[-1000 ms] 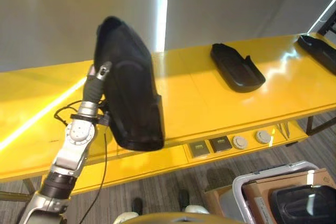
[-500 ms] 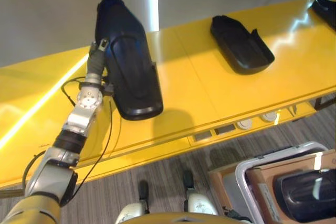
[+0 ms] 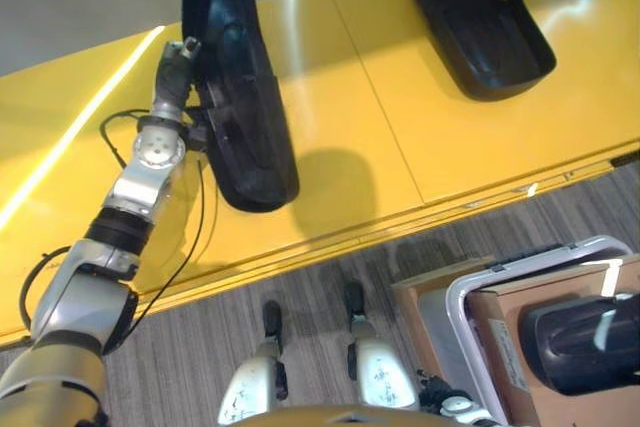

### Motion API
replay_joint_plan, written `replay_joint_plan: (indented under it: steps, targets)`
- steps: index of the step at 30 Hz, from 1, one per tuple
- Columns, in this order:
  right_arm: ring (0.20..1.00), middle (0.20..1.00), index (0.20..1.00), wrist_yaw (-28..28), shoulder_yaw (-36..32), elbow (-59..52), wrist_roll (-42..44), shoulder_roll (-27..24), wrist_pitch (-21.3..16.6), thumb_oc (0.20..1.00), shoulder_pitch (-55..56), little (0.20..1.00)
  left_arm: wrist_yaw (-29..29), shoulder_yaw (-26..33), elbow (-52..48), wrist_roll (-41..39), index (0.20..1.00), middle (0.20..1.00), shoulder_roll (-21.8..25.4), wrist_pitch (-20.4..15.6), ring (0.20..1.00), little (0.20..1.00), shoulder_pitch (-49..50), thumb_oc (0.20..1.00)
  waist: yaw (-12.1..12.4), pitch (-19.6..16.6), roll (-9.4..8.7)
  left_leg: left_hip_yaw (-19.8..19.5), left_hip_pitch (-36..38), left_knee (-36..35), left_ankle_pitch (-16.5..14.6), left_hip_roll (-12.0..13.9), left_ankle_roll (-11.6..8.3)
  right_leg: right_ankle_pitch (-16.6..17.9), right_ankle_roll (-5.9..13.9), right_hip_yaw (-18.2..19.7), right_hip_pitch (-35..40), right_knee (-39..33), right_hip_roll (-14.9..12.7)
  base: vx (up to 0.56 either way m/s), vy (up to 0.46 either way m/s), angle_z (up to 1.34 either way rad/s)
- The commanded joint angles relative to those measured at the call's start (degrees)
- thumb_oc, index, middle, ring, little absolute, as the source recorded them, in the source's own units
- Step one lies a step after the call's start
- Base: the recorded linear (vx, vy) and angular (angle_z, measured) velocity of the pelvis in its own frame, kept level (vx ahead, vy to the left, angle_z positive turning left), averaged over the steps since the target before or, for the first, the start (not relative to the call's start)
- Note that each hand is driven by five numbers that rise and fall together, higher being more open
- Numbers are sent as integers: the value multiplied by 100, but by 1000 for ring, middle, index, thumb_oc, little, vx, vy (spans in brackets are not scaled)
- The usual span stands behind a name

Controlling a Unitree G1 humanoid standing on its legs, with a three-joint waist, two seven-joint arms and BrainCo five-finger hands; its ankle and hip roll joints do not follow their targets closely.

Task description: Move parts from the plastic box to the shelf.

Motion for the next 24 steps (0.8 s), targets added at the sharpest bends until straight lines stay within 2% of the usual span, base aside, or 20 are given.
replay_joint_plan:
  steps: [1,6,13,14,15,16,17,24]
  targets:
    - [1000,1000,1000,-21,151,-151,222,223,-178,1000,-429,1000,33,-16,273,668,200,200,190,-38,200,200,4,200,118,-25,-224,-234,-60,-48,-135,139,-160,-379,552,101,298,10,-484,0,0,0]
    - [1000,1000,1000,-3,165,-168,246,241,-175,1000,-426,1000,-35,22,136,731,200,200,213,-24,200,200,191,200,128,-10,-211,-221,-41,-48,-141,145,-162,-399,547,102,319,10,-489,0,0,0]
    - [1000,1000,1000,-15,63,-76,254,251,-165,1000,-387,1000,-92,74,-85,1256,200,200,99,111,200,200,526,200,148,-67,-178,-232,50,-48,-169,175,-171,-459,526,85,405,10,-468,0,0,0]
    - [1000,1000,1000,-8,74,-75,234,256,-162,1000,-371,1000,-57,95,-61,1305,416,416,51,133,416,416,539,416,145,-76,-181,-230,63,-48,-176,182,-173,-468,523,79,418,10,-466,0,0,0]
    - [1000,1000,1000,-8,74,-75,234,256,-162,1000,-371,1000,-57,95,-61,1305,507,507,51,133,507,507,539,507,144,-76,-181,-230,63,-48,-176,182,-173,-468,523,79,419,10,-466,0,0,0]
    - [1000,1000,1000,-11,73,-57,219,251,-161,1000,-370,1000,19,127,-29,1346,881,881,-29,162,881,881,530,881,140,-84,-186,-230,71,-48,-182,186,-177,-474,517,69,428,10,-465,0,0,0]
    - [1000,1000,1000,-22,70,-48,225,261,-154,1000,-377,1000,120,143,75,1435,1000,1000,-150,249,1000,1000,450,1000,123,-94,-189,-236,75,-48,-188,193,-180,-490,507,67,435,10,-456,0,0,0]
    - [1000,1000,1000,-42,91,-16,236,266,-126,1000,-411,1000,379,253,436,1292,1000,1000,-443,298,1000,1000,202,1000,109,-84,-185,-227,84,-48,-185,213,-182,-499,492,53,447,10,-450,0,0,0]
